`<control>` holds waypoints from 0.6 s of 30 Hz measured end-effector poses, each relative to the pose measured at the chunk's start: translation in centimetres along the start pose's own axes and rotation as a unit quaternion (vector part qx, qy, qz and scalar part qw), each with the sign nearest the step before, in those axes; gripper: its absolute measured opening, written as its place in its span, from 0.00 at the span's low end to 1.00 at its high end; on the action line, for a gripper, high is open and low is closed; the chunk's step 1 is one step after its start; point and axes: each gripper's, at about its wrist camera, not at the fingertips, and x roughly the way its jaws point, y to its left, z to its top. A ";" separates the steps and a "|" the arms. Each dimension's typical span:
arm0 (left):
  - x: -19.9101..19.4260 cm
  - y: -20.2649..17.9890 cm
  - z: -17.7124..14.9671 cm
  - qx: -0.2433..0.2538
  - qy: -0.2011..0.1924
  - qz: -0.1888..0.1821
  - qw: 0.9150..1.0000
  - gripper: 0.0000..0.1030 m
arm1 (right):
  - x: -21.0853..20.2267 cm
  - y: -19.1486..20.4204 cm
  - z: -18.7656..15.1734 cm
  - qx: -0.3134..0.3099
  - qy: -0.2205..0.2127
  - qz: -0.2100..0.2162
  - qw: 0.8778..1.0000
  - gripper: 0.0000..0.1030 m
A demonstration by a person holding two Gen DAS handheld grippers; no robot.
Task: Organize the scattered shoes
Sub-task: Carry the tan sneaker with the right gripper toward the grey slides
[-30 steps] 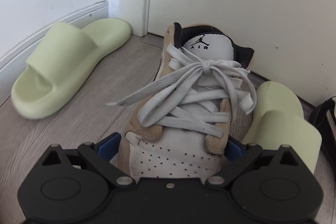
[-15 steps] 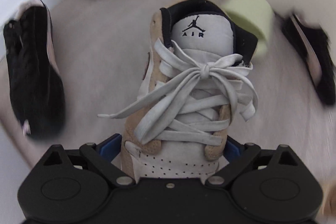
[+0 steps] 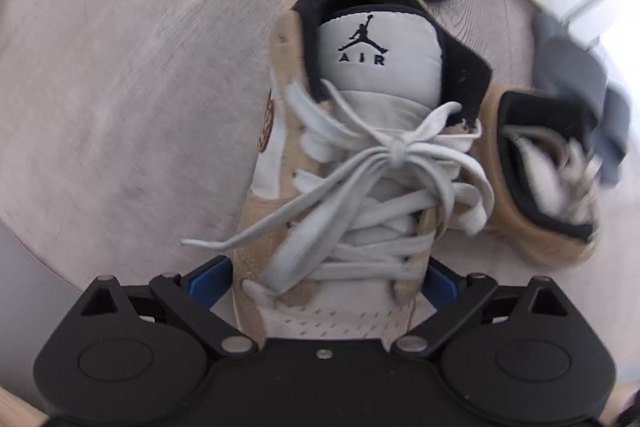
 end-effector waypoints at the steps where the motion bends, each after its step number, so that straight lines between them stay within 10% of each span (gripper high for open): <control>1: -0.4 0.4 -0.3 -0.011 -0.002 -0.017 1.000 0.92 | 0.1 0.2 -0.2 -0.010 0.010 0.005 1.000 0.97; 6: -6.3 2.7 -1.5 0.026 -0.037 -0.120 0.992 0.92 | 1.4 2.2 -1.0 -0.094 0.060 0.049 0.992 0.97; 10: -11.6 4.8 -3.3 0.135 -0.143 -0.087 0.977 0.93 | 3.3 5.5 -2.1 -0.233 0.111 0.101 0.961 0.97; 18: -10.8 10.9 -0.8 0.010 -0.185 -0.115 0.976 0.93 | 7.1 9.4 -3.4 -0.419 0.163 0.158 0.879 0.97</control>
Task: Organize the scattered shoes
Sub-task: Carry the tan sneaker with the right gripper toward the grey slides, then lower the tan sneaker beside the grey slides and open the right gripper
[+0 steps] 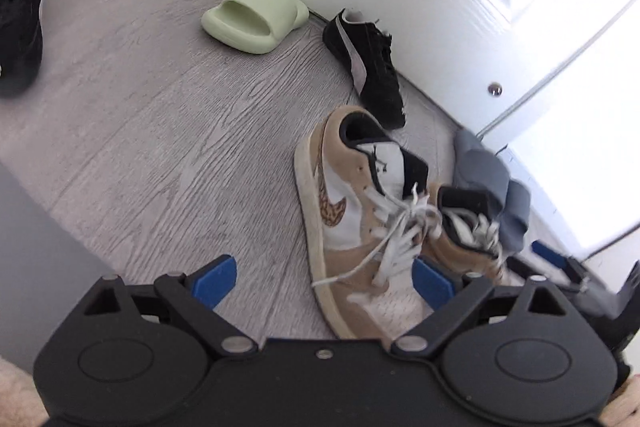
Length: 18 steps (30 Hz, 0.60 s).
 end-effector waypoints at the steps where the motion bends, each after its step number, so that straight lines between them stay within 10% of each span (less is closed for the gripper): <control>1: 0.3 0.0 0.1 -0.003 -0.002 -0.005 1.000 0.93 | 0.3 0.2 0.3 -0.024 0.013 0.017 0.999 0.97; 8: 1.6 -1.1 0.0 0.020 -0.005 -0.025 0.999 0.93 | 4.2 1.5 2.4 -0.193 0.132 0.066 0.970 0.97; 18: 1.9 -1.8 -0.1 0.043 -0.008 -0.021 0.999 0.93 | 7.9 3.2 1.7 -0.174 0.138 0.076 0.972 0.98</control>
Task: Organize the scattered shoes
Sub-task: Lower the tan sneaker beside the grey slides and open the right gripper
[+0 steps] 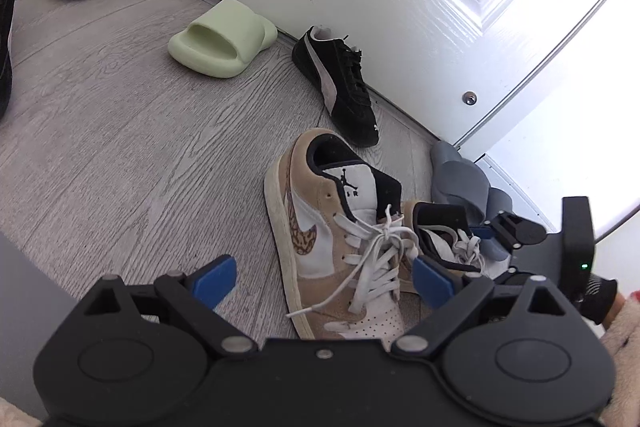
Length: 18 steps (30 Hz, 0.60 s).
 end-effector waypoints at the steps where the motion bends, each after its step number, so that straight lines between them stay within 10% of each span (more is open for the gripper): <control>1: 0.0 0.0 0.0 0.000 0.000 0.000 1.000 0.93 | 0.2 0.1 -0.1 0.006 -0.004 -0.004 1.000 0.98; 18: 0.2 0.1 -0.2 0.006 0.000 0.009 1.000 0.93 | -0.3 1.3 -2.8 0.148 -0.048 -0.099 0.983 0.92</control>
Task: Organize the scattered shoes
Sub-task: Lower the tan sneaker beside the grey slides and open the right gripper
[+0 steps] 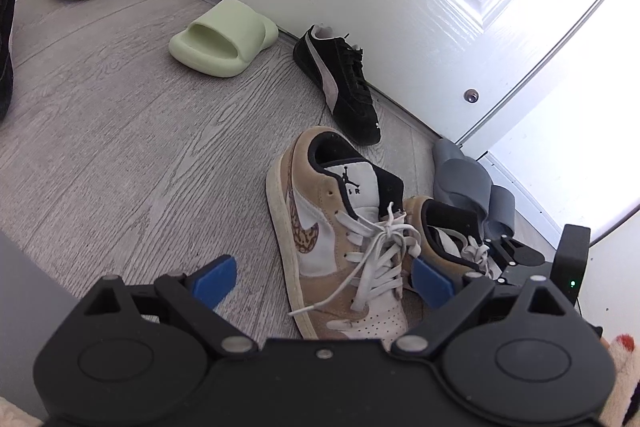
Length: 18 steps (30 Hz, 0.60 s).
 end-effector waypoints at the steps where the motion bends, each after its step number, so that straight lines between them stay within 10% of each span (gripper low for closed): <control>1: 0.0 0.0 0.0 0.001 0.000 0.001 1.000 0.93 | -0.2 0.0 -0.3 0.015 -0.001 -0.014 1.000 0.92; 18: 0.3 -0.7 -0.4 0.026 0.005 0.028 0.999 0.93 | -2.3 -2.8 -4.0 0.173 0.017 -0.139 0.975 0.90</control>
